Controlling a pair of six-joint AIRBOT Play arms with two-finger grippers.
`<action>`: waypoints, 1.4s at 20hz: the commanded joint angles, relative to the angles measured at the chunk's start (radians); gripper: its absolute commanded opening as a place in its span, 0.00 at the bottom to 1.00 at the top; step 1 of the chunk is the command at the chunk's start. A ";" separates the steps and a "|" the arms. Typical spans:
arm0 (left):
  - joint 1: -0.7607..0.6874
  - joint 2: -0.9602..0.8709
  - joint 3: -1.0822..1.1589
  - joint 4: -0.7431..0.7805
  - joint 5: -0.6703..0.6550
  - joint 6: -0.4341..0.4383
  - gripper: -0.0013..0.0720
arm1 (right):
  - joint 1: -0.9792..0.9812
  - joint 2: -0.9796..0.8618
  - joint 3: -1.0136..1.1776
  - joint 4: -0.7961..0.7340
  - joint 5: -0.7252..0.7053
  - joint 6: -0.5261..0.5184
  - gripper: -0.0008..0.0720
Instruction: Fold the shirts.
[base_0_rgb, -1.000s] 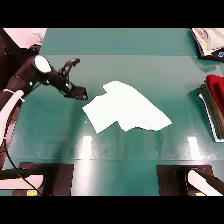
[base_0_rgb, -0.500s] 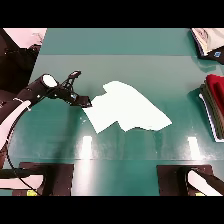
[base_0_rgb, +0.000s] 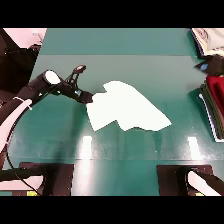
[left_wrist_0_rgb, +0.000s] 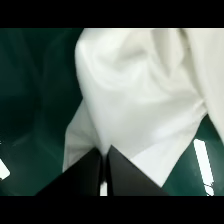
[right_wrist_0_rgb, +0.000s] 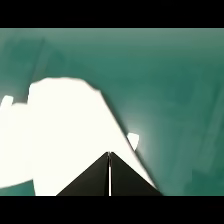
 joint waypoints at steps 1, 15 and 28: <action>-0.001 0.066 0.058 0.039 -0.016 -0.002 0.05 | 0.095 0.021 -0.204 0.002 0.025 0.044 0.31; -0.001 0.085 0.060 0.055 -0.093 -0.002 0.06 | 0.554 -0.283 -0.480 -0.008 -0.308 0.076 0.74; -0.001 0.174 0.109 0.112 -0.120 -0.031 0.06 | 0.377 -0.061 -0.451 -0.061 -0.265 0.076 0.03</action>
